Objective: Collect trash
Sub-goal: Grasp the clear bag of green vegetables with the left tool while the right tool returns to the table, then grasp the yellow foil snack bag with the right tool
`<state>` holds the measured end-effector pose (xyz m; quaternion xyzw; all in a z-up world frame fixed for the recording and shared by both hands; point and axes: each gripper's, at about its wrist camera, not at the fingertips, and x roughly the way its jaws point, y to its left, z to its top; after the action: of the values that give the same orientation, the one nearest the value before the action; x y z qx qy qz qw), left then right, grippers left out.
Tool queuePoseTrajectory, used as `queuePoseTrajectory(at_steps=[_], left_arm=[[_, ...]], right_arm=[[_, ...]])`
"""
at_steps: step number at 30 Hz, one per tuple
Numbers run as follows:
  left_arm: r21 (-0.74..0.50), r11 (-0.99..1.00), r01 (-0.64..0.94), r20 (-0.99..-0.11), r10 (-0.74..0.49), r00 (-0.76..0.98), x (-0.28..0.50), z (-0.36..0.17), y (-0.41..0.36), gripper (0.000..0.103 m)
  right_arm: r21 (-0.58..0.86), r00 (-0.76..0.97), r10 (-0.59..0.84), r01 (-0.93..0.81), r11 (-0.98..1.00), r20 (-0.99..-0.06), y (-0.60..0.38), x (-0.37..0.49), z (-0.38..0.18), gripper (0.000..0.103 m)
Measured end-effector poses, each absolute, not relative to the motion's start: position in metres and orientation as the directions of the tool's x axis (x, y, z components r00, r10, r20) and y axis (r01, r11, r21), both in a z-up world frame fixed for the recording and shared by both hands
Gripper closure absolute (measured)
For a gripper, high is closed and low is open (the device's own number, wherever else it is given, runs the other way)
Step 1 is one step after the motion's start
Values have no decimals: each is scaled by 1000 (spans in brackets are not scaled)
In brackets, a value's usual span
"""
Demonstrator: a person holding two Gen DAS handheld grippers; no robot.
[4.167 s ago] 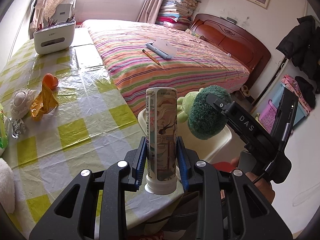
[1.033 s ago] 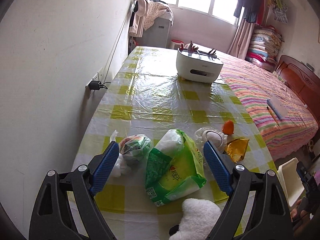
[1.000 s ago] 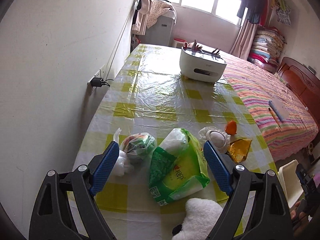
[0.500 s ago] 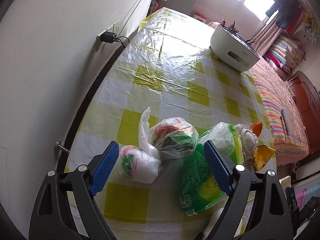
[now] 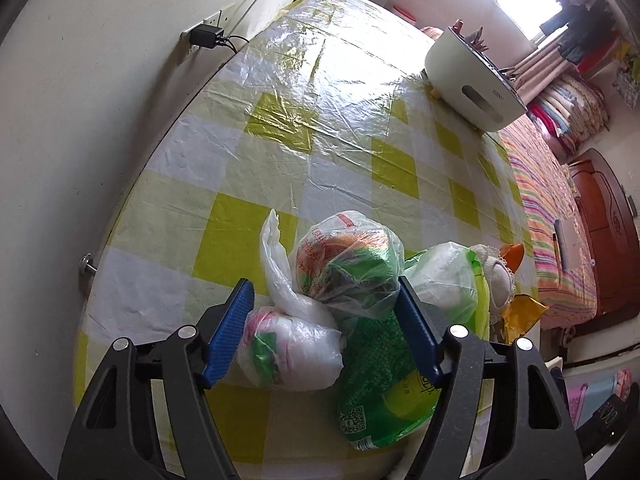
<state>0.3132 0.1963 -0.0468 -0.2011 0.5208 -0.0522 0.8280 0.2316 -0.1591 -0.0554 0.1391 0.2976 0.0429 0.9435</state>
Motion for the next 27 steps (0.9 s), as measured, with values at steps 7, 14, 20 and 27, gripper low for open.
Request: queuePoseTrajectory(at_steps=[7,14,20,27], left_arm=[[-425,899,-105,-815,-329,477,309,-40,197,70],[-387,919,-78,-821,-305,482,308,-37,190,82],[-337,939,-67,-828,-262,495,305,-33,183,86],[-304,951,-61,-818,-228,529,299,-24,182,88]], right_arm=[[255,807,196,-58,965,-557,-137,256,-47,24],[242,781,196,-58,968,-593,-132,281,-51,24],[285,767,214,-43,958,-605,-138,285,-58,24],[268,775,215,-61,961,-594,-135,286,-55,24]])
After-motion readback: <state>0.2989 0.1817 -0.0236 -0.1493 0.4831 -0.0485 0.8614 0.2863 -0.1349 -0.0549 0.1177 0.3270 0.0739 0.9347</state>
